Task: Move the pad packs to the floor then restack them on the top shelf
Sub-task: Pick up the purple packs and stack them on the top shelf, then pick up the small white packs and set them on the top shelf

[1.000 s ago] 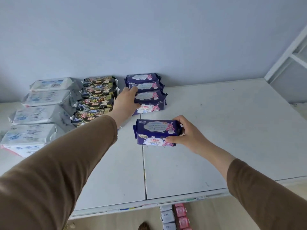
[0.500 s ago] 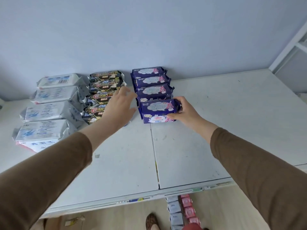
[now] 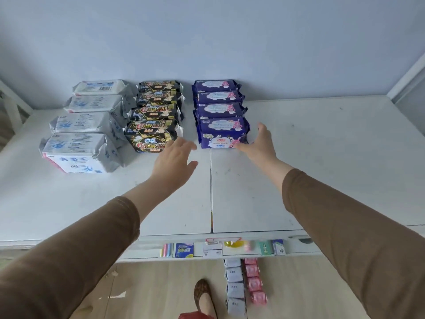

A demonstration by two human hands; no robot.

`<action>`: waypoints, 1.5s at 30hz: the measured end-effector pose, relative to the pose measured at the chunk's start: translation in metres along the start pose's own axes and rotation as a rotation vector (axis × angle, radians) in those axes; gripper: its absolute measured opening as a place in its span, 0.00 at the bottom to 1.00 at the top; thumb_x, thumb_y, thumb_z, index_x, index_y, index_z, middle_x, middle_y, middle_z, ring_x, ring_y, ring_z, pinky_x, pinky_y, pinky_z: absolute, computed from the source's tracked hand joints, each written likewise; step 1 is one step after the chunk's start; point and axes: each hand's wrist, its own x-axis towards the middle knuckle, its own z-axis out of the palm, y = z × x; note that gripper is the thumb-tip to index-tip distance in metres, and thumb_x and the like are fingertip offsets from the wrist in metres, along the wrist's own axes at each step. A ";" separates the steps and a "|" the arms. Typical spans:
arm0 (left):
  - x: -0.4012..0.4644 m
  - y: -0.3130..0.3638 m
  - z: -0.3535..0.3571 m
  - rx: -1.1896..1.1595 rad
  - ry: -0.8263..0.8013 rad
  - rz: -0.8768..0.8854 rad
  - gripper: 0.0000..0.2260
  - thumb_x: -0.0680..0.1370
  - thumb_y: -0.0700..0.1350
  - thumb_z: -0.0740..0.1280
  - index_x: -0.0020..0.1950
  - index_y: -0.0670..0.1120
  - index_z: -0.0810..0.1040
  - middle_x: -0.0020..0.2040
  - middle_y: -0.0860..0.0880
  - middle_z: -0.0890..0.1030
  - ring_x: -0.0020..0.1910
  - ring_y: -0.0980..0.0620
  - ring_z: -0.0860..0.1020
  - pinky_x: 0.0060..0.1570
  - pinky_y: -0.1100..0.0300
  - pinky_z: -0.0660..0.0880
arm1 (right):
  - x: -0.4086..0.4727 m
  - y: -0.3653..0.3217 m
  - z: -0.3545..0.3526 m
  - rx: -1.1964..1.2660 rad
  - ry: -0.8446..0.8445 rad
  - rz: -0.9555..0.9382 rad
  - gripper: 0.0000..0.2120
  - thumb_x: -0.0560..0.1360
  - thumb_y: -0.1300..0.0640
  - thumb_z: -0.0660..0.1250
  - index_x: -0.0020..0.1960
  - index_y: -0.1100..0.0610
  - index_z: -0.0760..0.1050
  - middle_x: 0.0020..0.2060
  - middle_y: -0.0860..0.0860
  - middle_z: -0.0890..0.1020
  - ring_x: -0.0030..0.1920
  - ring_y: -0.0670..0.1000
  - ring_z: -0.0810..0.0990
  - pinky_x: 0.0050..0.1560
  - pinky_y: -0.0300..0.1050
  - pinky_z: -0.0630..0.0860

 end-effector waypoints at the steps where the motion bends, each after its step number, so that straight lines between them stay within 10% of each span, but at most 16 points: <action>1: -0.008 0.007 0.003 -0.004 0.004 -0.016 0.17 0.78 0.50 0.67 0.67 0.50 0.73 0.64 0.50 0.73 0.64 0.48 0.69 0.57 0.52 0.72 | -0.012 0.002 -0.006 -0.007 0.013 -0.011 0.47 0.69 0.47 0.78 0.78 0.57 0.56 0.74 0.56 0.64 0.70 0.55 0.70 0.69 0.50 0.70; 7: -0.083 0.066 0.033 -0.065 0.165 -0.024 0.16 0.77 0.47 0.69 0.65 0.49 0.74 0.61 0.48 0.74 0.60 0.46 0.71 0.55 0.50 0.74 | -0.121 0.031 -0.059 -0.046 -0.043 -0.303 0.25 0.74 0.53 0.72 0.69 0.51 0.69 0.62 0.48 0.71 0.50 0.46 0.73 0.44 0.30 0.66; 12: -0.188 0.118 0.087 -0.157 0.303 -0.002 0.15 0.75 0.44 0.68 0.61 0.49 0.75 0.56 0.50 0.74 0.55 0.48 0.70 0.49 0.61 0.66 | -0.228 0.093 -0.105 -0.055 -0.085 -0.536 0.15 0.76 0.56 0.69 0.62 0.51 0.73 0.57 0.44 0.75 0.51 0.44 0.73 0.49 0.27 0.65; 18: -0.307 0.137 0.173 -0.195 0.069 -0.099 0.15 0.75 0.44 0.69 0.62 0.49 0.74 0.57 0.50 0.74 0.57 0.46 0.72 0.52 0.53 0.73 | -0.306 0.203 -0.098 -0.116 -0.206 -0.391 0.09 0.76 0.59 0.69 0.55 0.55 0.76 0.51 0.47 0.77 0.47 0.49 0.74 0.51 0.43 0.72; 29: -0.459 0.070 0.426 -0.315 -0.430 -0.350 0.19 0.76 0.46 0.68 0.67 0.52 0.71 0.63 0.54 0.72 0.61 0.50 0.72 0.55 0.52 0.74 | -0.410 0.462 0.066 -0.257 -0.482 0.122 0.18 0.76 0.58 0.70 0.64 0.52 0.71 0.59 0.44 0.74 0.54 0.46 0.76 0.50 0.38 0.70; 36: -0.459 0.011 0.594 -0.285 -0.460 -0.438 0.21 0.77 0.45 0.68 0.69 0.48 0.71 0.65 0.48 0.73 0.62 0.45 0.73 0.57 0.56 0.69 | -0.413 0.614 0.188 -0.303 -0.544 0.224 0.33 0.72 0.56 0.73 0.73 0.53 0.63 0.69 0.51 0.68 0.66 0.53 0.73 0.63 0.51 0.73; 45: -0.386 -0.019 0.746 -0.295 -0.372 -0.443 0.25 0.76 0.45 0.70 0.72 0.48 0.68 0.68 0.47 0.69 0.60 0.43 0.75 0.53 0.52 0.71 | -0.372 0.730 0.300 -0.263 -0.476 0.108 0.40 0.66 0.63 0.75 0.73 0.55 0.61 0.68 0.52 0.65 0.63 0.43 0.65 0.55 0.39 0.68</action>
